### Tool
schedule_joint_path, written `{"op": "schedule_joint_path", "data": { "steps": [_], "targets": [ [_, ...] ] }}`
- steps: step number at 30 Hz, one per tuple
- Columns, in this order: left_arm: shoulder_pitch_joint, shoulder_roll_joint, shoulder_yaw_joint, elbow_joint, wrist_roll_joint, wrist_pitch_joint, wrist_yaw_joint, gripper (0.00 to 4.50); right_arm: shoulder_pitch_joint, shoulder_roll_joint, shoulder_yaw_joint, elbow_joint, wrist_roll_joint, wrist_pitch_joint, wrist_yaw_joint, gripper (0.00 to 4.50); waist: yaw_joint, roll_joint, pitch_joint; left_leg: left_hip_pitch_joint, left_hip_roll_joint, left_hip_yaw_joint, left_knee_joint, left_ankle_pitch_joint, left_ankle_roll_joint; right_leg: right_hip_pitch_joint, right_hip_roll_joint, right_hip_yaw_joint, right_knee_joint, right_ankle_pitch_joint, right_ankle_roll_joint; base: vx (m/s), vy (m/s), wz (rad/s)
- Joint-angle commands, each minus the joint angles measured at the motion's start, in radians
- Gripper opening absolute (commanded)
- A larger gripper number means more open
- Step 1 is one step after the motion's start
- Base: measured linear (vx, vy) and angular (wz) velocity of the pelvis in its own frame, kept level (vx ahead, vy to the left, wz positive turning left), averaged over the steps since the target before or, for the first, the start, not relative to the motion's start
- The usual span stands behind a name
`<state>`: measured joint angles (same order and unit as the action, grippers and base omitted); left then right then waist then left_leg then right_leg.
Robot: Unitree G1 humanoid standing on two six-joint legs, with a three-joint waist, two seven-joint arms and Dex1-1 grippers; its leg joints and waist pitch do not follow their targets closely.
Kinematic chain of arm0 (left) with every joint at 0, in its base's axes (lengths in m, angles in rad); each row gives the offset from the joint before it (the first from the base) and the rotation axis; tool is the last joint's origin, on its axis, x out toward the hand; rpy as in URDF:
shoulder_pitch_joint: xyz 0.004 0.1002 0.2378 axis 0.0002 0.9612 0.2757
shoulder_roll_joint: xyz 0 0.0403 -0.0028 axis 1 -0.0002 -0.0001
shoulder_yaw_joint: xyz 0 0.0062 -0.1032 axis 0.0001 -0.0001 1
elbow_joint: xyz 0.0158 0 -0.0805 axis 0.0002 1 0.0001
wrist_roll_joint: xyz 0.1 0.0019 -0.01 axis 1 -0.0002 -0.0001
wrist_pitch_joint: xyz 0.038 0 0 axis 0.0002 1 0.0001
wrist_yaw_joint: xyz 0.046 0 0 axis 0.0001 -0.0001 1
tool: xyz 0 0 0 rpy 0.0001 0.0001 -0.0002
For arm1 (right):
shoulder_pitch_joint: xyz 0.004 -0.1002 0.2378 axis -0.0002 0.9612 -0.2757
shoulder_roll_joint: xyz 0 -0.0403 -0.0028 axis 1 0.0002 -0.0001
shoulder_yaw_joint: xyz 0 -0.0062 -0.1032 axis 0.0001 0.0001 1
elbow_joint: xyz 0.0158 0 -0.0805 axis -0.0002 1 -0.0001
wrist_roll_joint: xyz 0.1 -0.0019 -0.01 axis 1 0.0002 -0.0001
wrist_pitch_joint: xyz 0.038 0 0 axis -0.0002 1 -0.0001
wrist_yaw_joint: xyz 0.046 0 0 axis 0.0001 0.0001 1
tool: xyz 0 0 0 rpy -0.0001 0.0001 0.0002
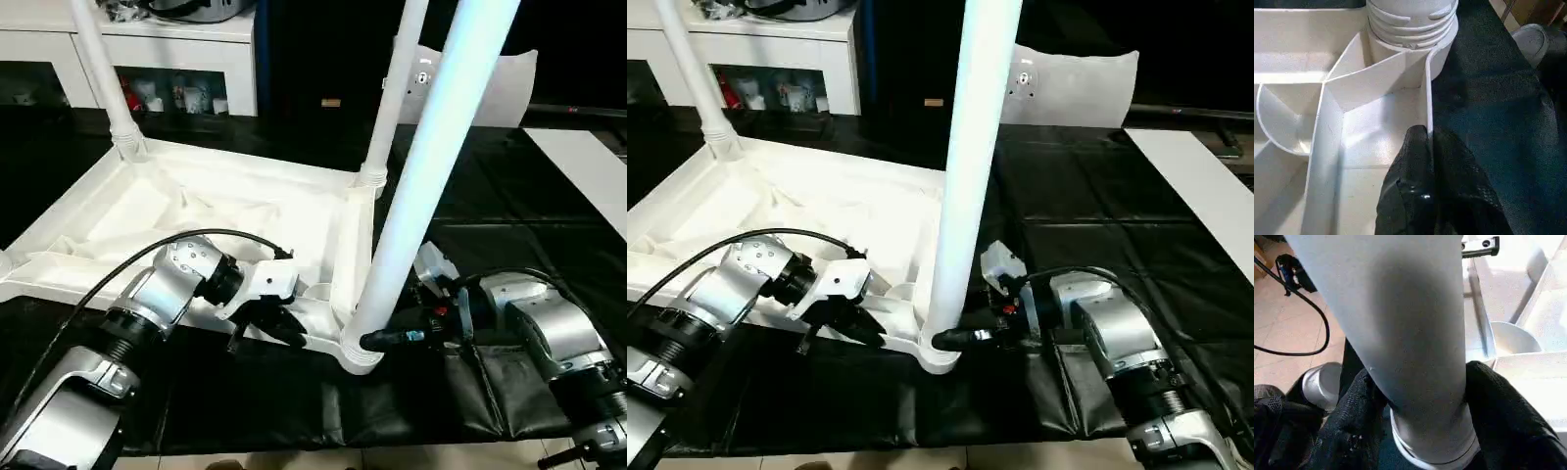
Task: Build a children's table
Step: Rotate leg to tighten
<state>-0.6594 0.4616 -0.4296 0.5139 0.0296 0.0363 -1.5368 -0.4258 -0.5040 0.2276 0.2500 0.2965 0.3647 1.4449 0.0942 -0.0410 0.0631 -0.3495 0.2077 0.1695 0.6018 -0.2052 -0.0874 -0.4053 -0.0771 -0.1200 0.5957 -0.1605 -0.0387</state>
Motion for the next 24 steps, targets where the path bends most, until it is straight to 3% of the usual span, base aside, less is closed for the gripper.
{"op": "schedule_joint_path", "data": {
  "steps": [1, 5, 8, 12, 13, 15, 16, 18, 20, 21, 24],
  "targets": [
    [-0.019, -0.016, -0.008, -0.046, -0.023, 0.000, -0.024, 0.00, 0.009, -0.006, 0.005, -0.021, 0.031, 0.052, 0.026, 2.16, -0.006, 0.002, -0.070, 0.002, 0.032, 0.000, -0.068, -0.109, 0.059, 0.061, -0.073, 0.063, -0.070, -0.296, -0.156, 0.000, 0.000, 0.00],
    [-0.016, -0.025, 0.002, -0.050, -0.026, 0.037, -0.001, 0.00, 0.026, 0.008, -0.003, -0.062, 0.065, 0.106, 0.002, 2.11, -0.007, 0.003, -0.068, 0.002, 0.033, 0.000, -0.070, -0.109, 0.057, 0.063, -0.072, 0.064, -0.071, -0.298, -0.156, 0.000, 0.000, 0.00],
    [-0.018, -0.052, 0.022, -0.055, -0.024, 0.117, 0.068, 0.00, 0.051, 0.057, -0.035, -0.113, 0.093, 0.155, -0.101, 2.11, -0.007, 0.005, -0.065, 0.005, 0.031, -0.002, -0.071, -0.127, 0.047, 0.060, -0.075, 0.062, -0.078, -0.349, -0.139, 0.000, 0.000, 0.00],
    [-0.023, -0.099, 0.049, -0.072, -0.025, 0.221, 0.173, 0.00, 0.069, 0.140, -0.057, -0.136, 0.036, 0.140, -0.289, 2.11, -0.019, 0.003, -0.061, 0.005, 0.024, -0.003, -0.071, -0.155, 0.025, 0.056, -0.074, 0.057, -0.092, -0.444, -0.100, 0.000, 0.000, 0.00],
    [-0.028, -0.128, 0.063, -0.081, -0.026, 0.273, 0.231, 0.00, 0.064, 0.192, -0.073, -0.125, 0.000, 0.154, -0.405, 2.10, -0.026, -0.002, -0.059, 0.001, 0.020, -0.005, -0.072, -0.163, 0.020, 0.059, -0.074, 0.053, -0.097, -0.484, -0.082, 0.000, 0.000, 0.00],
    [-0.032, -0.152, 0.073, -0.085, -0.022, 0.306, 0.278, 0.00, 0.060, 0.232, -0.090, -0.117, -0.019, 0.156, -0.486, 2.08, -0.042, 0.000, -0.058, 0.000, 0.018, -0.008, -0.072, -0.173, 0.014, 0.057, -0.073, 0.050, -0.102, -0.511, -0.066, 0.000, 0.000, 0.00],
    [-0.047, -0.200, 0.094, -0.074, -0.010, 0.356, 0.372, 0.00, 0.047, 0.309, -0.129, -0.098, -0.041, 0.166, -0.635, 2.08, -0.052, 0.000, -0.059, -0.006, 0.017, -0.010, -0.072, -0.169, 0.012, 0.060, -0.073, 0.049, -0.102, -0.511, -0.060, 0.000, 0.000, 0.00],
    [-0.059, -0.235, 0.111, -0.060, 0.006, 0.386, 0.449, 0.00, 0.040, 0.355, -0.146, -0.090, -0.060, 0.173, -0.733, 2.06, -0.071, 0.002, -0.063, -0.005, 0.015, -0.012, -0.069, -0.166, 0.007, 0.058, -0.072, 0.046, -0.102, -0.499, -0.065, 0.000, 0.000, 0.00],
    [-0.068, -0.255, 0.121, -0.047, 0.014, 0.395, 0.495, 0.00, 0.037, 0.378, -0.151, -0.085, -0.072, 0.169, -0.777, 2.04, -0.078, 0.001, -0.063, -0.008, 0.014, -0.010, -0.069, -0.155, 0.019, 0.058, -0.069, 0.050, -0.100, -0.466, -0.073, 0.000, 0.000, 0.00],
    [-0.076, -0.283, 0.134, -0.037, 0.023, 0.406, 0.551, 0.00, 0.032, 0.419, -0.165, -0.074, -0.087, 0.171, -0.858, 2.04, -0.084, 0.003, -0.065, -0.008, 0.014, -0.008, -0.068, -0.139, 0.036, 0.057, -0.069, 0.054, -0.097, -0.419, -0.092, 0.000, 0.000, 0.00],
    [-0.084, -0.354, 0.155, -0.033, 0.035, 0.424, 0.672, 0.00, 0.018, 0.520, -0.186, -0.036, -0.118, 0.122, -1.013, 2.04, -0.087, 0.001, -0.070, -0.012, 0.012, -0.003, -0.065, -0.096, 0.048, 0.059, -0.067, 0.058, -0.086, -0.340, -0.118, 0.000, 0.000, 0.00]
  ]
}}
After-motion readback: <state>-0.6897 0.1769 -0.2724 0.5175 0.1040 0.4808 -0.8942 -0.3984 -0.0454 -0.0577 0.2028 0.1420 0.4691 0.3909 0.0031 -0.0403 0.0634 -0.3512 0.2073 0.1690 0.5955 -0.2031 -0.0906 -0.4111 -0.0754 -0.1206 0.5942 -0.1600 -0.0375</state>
